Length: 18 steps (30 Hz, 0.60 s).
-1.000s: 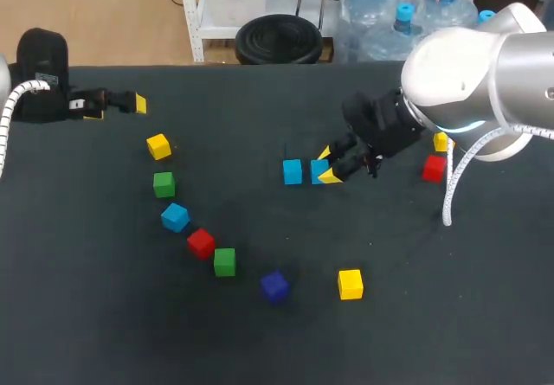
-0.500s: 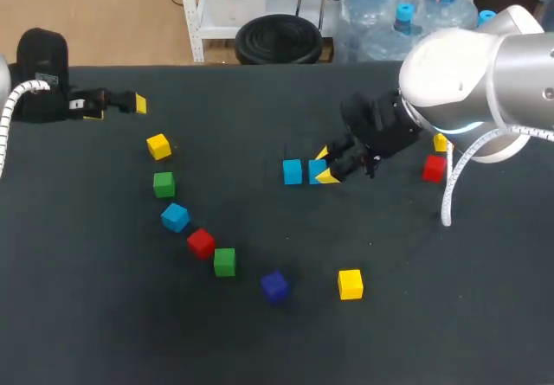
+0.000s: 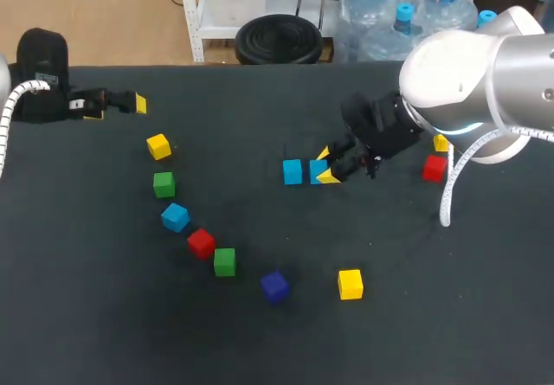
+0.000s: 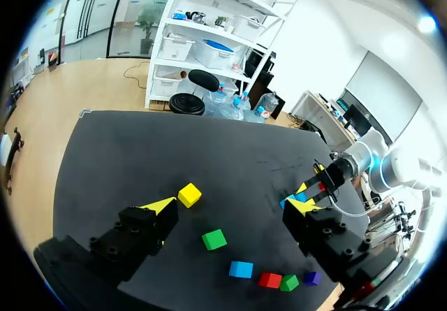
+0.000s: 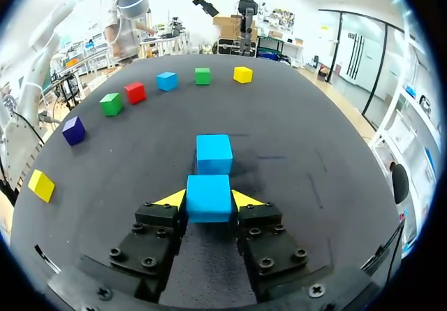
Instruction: Place the blue cubes, place green cubes on the blue cubes, place the yellow cubes on the green cubes, then place the red cubes on the yellow cubes, and place purple cube on the red cubes.
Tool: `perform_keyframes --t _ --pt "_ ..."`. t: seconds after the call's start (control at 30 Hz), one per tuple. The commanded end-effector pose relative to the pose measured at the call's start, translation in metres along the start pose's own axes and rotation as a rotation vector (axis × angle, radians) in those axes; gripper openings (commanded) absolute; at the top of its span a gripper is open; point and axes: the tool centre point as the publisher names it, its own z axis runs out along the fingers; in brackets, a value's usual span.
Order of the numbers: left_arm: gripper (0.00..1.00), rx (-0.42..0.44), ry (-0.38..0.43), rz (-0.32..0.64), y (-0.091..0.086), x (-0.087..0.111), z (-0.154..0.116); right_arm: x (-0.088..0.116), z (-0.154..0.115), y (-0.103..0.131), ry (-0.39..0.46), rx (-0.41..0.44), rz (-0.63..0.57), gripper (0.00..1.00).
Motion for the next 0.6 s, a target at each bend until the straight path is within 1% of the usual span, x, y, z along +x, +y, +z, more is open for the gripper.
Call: perform_keyframes --t 0.03,0.13,0.17,0.23,0.3,0.43,0.47,0.6 --pt "1.0 -0.006 0.005 -0.002 -0.0012 -0.001 -0.0001 0.0009 0.0013 -0.0013 -0.001 0.002 0.002 0.07" --pt "1.0 -0.006 0.005 -0.002 -0.0012 -0.001 -0.0001 0.0013 0.0013 -0.0014 0.0 0.001 0.002 0.08" --pt "1.0 -0.006 0.005 -0.002 -0.0012 -0.001 -0.0001 0.0015 0.0014 -0.0014 0.0 0.001 0.002 0.1" --pt "1.0 -0.006 0.005 -0.002 -0.0012 -0.001 -0.0001 0.0017 0.0014 -0.0015 0.002 0.001 0.003 0.16" --pt "1.0 -0.006 0.005 -0.002 -0.0012 -0.001 -0.0001 0.0021 0.0016 -0.0016 0.003 0.002 0.004 0.24" --pt "1.0 -0.006 0.005 -0.002 -0.0012 -0.001 -0.0001 0.0025 0.0016 -0.0024 0.004 0.004 0.005 0.33" --pt "1.0 -0.006 0.005 -0.002 -0.0012 -0.001 -0.0001 0.0024 0.0016 -0.0028 0.004 0.004 0.006 0.35" --pt "1.0 -0.006 0.005 -0.002 -0.0012 -0.001 -0.0001 0.0024 0.0018 -0.0034 0.003 0.006 0.007 0.35"
